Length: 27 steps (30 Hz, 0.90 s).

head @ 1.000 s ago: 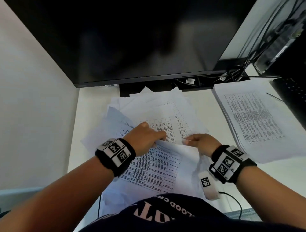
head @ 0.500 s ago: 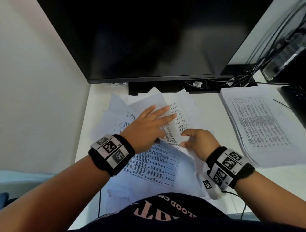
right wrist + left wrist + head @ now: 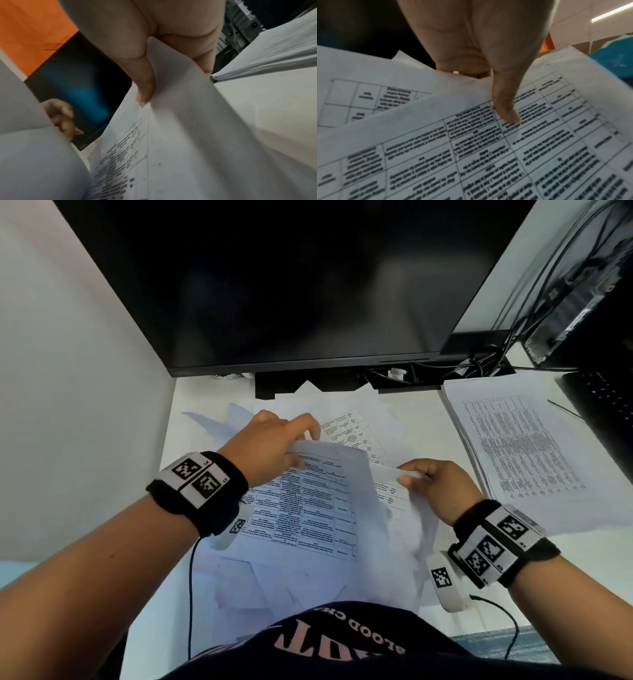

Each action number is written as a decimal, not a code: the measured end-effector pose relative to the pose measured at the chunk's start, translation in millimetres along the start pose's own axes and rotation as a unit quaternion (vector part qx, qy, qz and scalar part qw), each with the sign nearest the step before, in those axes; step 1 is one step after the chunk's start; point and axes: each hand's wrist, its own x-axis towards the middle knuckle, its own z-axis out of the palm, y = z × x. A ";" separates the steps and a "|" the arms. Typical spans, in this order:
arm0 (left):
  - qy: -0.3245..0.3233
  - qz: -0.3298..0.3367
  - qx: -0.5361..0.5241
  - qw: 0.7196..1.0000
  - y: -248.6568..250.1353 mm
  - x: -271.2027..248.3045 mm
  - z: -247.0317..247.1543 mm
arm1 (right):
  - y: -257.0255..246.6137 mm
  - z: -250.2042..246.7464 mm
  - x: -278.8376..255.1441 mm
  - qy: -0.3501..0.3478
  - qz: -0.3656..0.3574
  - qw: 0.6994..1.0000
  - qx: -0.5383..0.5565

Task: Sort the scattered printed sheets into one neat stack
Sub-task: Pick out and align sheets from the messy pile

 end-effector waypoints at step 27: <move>-0.016 0.015 0.161 0.987 -20.8 -33.9 -20.7 | 7.0 60.4 53.8 -0.066 0.075 0.976 -0.195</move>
